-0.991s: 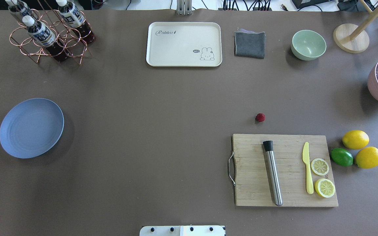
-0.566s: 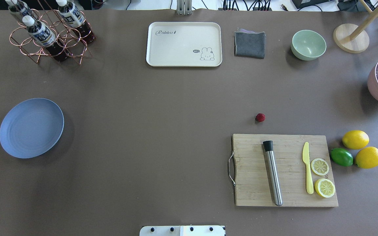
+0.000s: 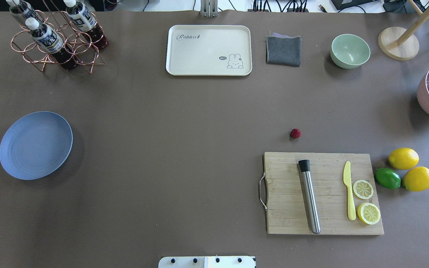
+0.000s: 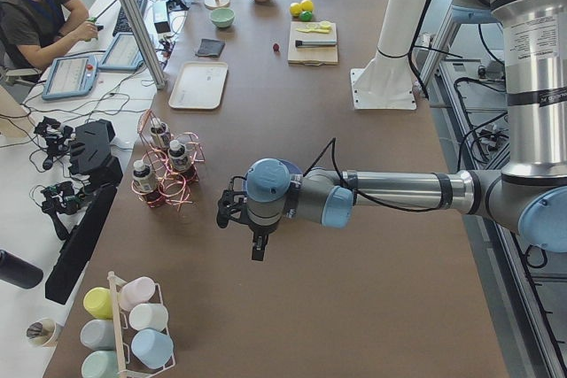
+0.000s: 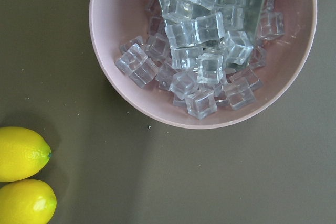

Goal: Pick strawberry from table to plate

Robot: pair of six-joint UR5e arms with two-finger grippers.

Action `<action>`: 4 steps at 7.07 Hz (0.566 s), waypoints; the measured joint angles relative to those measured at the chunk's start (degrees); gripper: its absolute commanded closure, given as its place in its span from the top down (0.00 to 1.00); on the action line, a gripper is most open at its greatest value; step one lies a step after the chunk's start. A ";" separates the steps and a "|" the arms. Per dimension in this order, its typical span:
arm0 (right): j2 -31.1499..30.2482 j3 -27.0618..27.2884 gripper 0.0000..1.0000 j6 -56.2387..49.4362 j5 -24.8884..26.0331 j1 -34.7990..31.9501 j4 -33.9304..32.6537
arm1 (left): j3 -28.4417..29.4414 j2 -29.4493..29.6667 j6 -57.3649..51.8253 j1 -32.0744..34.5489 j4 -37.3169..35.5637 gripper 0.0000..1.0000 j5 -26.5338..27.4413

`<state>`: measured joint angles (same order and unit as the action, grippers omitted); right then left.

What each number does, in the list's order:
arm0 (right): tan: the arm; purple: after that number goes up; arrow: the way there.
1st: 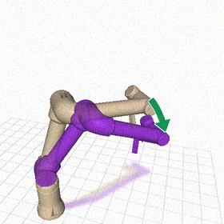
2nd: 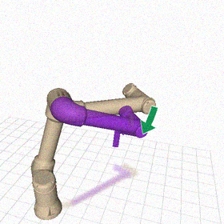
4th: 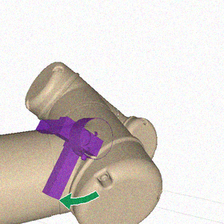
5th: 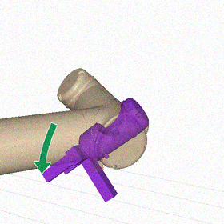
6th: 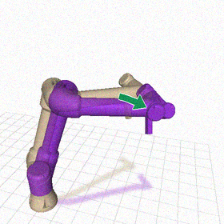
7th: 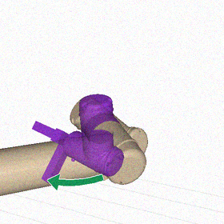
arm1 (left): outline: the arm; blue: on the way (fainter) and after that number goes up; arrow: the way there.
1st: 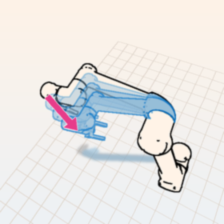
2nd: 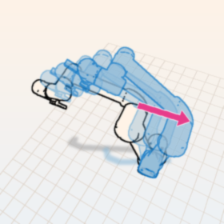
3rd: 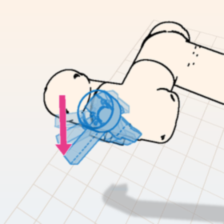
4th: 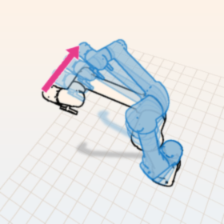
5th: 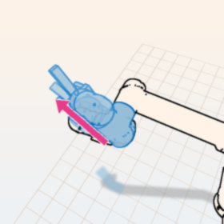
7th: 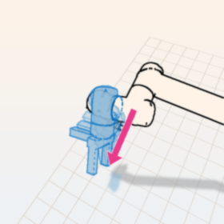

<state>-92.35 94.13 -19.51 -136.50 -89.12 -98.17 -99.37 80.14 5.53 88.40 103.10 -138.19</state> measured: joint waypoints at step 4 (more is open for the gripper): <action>-0.08 -0.07 1.00 0.00 -0.06 0.00 -0.04 | 0.13 -0.85 -0.08 -0.06 0.23 0.98 0.05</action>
<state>-92.43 94.06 -19.51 -136.55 -89.12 -98.21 -99.24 79.29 5.45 88.33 103.33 -138.14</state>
